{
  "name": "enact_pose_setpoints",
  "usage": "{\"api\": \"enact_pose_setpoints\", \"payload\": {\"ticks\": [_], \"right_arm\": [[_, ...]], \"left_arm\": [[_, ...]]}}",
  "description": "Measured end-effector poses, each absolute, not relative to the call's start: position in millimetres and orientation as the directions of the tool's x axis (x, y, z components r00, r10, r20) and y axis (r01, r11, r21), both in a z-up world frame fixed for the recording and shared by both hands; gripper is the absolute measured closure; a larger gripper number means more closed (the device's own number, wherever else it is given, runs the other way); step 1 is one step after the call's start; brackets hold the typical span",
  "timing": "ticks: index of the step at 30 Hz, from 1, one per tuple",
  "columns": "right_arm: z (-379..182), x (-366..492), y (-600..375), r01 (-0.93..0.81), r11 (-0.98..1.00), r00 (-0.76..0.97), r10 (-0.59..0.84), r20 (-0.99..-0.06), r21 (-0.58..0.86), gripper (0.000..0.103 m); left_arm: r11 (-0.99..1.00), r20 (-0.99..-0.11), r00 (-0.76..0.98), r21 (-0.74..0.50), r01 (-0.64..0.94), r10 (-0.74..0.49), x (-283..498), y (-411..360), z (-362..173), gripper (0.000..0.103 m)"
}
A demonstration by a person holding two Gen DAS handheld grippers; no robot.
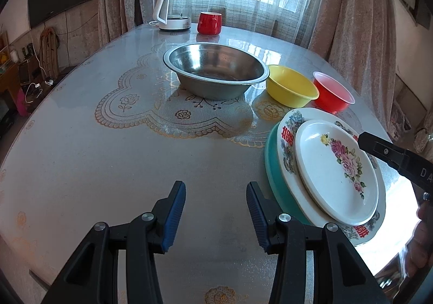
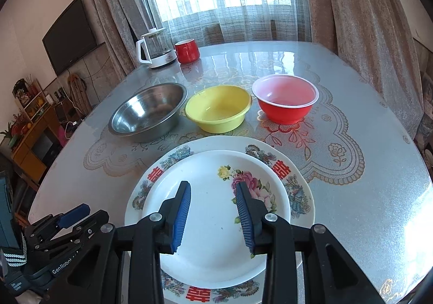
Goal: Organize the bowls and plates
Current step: 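Move both grippers toward the steel bowl's rim, then grasp the steel bowl's rim with both grippers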
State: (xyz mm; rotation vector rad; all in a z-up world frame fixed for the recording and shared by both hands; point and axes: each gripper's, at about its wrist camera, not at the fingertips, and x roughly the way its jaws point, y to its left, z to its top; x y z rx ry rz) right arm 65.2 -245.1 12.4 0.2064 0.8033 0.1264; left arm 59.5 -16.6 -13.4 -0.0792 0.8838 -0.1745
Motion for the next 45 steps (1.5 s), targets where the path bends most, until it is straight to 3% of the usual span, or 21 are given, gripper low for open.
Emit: {"api": "enact_pose_setpoints", "payload": {"ticks": [16,28,35,40,43,45], "right_arm": [[14,118,-208,-0.118,0.933,0.609,0.339,-0.717,0.340,0.068],[3,182,-197,-0.052,0.897,0.564,0.389,-0.729,0.439,0.068],[-14,217,-199,0.024,0.862,0.533,0.418,-0.736,0.506,0.068],[-23,236,-196,0.045,0.845,0.525,0.434,-0.732,0.533,0.068],[-30,245,-194,0.057,0.839,0.516,0.440,-0.735,0.542,0.068],[-33,250,-191,0.052,0.844,0.517,0.434,-0.738,0.533,0.073]], "left_arm": [[0.983,-0.777,0.611,-0.182,0.014,-0.153,99,30,-20,0.056],[0.964,-0.727,0.660,-0.265,-0.015,-0.190,154,54,-2,0.056],[0.922,-0.714,0.644,-0.385,-0.031,-0.276,190,58,0,0.056],[0.924,-0.713,0.649,-0.379,-0.041,-0.264,212,49,0,0.056],[0.934,-0.732,0.637,-0.353,-0.051,-0.242,228,42,-7,0.060],[0.935,-0.736,0.628,-0.354,-0.037,-0.254,235,39,-13,0.069]]}}
